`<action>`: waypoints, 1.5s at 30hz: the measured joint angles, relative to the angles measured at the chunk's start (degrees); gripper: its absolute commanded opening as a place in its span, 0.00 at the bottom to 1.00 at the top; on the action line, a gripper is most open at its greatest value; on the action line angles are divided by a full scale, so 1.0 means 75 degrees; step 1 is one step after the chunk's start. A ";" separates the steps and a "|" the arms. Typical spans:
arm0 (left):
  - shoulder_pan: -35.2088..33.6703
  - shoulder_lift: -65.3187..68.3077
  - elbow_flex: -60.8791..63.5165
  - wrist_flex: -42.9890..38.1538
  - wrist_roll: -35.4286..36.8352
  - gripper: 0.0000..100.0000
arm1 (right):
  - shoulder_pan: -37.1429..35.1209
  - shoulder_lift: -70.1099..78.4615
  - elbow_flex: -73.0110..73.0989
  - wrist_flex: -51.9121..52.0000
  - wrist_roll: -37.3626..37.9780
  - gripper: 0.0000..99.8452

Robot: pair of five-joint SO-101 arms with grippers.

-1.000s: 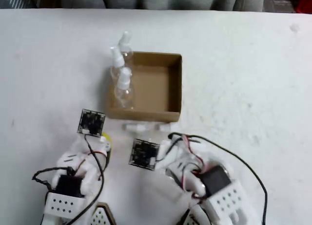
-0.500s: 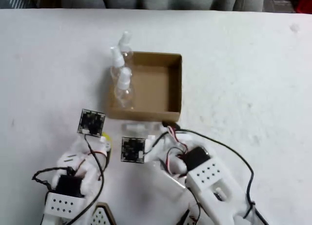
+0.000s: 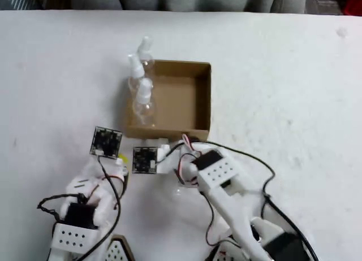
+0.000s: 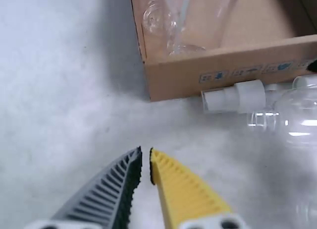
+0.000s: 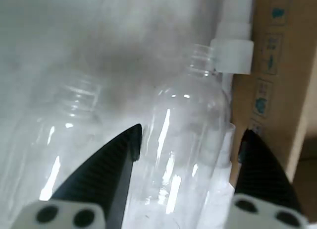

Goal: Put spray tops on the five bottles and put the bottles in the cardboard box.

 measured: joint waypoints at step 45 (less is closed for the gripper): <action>0.0000 0.0000 0.0000 0.0000 0.0000 0.02 | 0.8463 -0.2063 0.0762 0.0164 0.0645 0.22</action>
